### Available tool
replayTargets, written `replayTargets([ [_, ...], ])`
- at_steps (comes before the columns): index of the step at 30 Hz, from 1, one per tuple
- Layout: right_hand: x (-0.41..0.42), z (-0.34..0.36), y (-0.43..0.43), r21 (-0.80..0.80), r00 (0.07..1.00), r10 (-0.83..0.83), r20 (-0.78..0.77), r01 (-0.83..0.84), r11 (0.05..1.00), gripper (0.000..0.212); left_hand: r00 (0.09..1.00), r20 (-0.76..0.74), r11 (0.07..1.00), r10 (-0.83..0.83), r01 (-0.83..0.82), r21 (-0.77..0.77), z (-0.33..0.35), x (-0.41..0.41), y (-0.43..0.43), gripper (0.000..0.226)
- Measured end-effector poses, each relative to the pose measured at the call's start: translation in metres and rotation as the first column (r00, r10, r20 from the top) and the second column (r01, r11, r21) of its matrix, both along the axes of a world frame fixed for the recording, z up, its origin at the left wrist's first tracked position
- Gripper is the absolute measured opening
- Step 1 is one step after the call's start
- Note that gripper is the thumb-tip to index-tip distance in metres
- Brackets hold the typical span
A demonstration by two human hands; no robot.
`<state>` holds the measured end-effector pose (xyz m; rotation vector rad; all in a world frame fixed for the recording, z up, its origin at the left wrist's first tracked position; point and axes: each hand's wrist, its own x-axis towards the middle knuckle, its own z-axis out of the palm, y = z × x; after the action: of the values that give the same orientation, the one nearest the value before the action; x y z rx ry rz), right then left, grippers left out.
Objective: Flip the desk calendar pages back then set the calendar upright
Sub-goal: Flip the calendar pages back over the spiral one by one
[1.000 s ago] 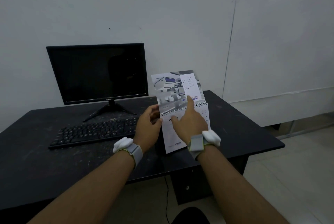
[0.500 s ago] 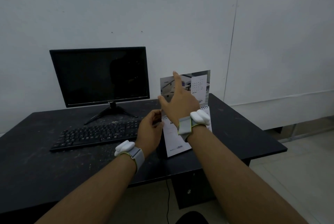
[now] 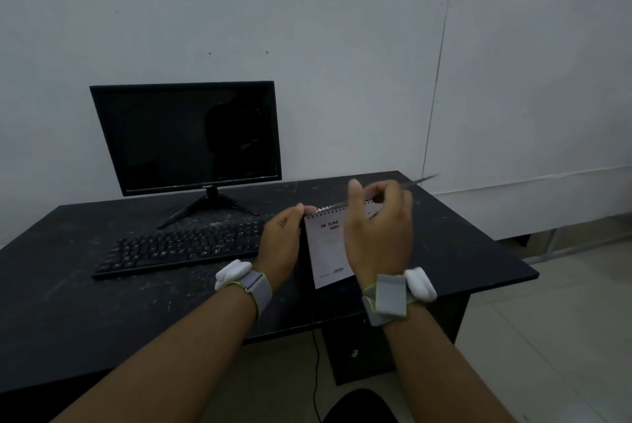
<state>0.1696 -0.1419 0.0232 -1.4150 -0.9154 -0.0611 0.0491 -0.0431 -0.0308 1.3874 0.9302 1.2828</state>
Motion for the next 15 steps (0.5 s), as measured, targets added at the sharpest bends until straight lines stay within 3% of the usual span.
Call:
replayTargets([
  [2,0.011,-0.016,-0.007,-0.056,0.989,0.009,-0.146,-0.017,0.998,0.013,1.0,-0.024,1.0,0.013,-0.012,0.018,0.0,-0.001,0.001,0.027],
  [3,0.016,-0.025,-0.01,-0.095,0.979,0.012,-0.205,-0.032,0.995,0.013,0.999,-0.042,0.999,0.012,-0.011,0.031,-0.001,-0.002,0.001,0.022],
  [11,0.029,-0.072,-0.01,-0.28,0.877,0.059,-0.478,-0.215,0.936,0.092,0.985,-0.171,0.989,0.037,-0.012,0.147,-0.003,-0.002,0.003,0.021],
  [15,0.032,-0.081,0.002,-0.397,0.85,0.032,-0.526,-0.279,0.874,0.108,0.977,-0.209,0.989,0.04,-0.008,0.149,-0.005,-0.005,0.006,0.026],
])
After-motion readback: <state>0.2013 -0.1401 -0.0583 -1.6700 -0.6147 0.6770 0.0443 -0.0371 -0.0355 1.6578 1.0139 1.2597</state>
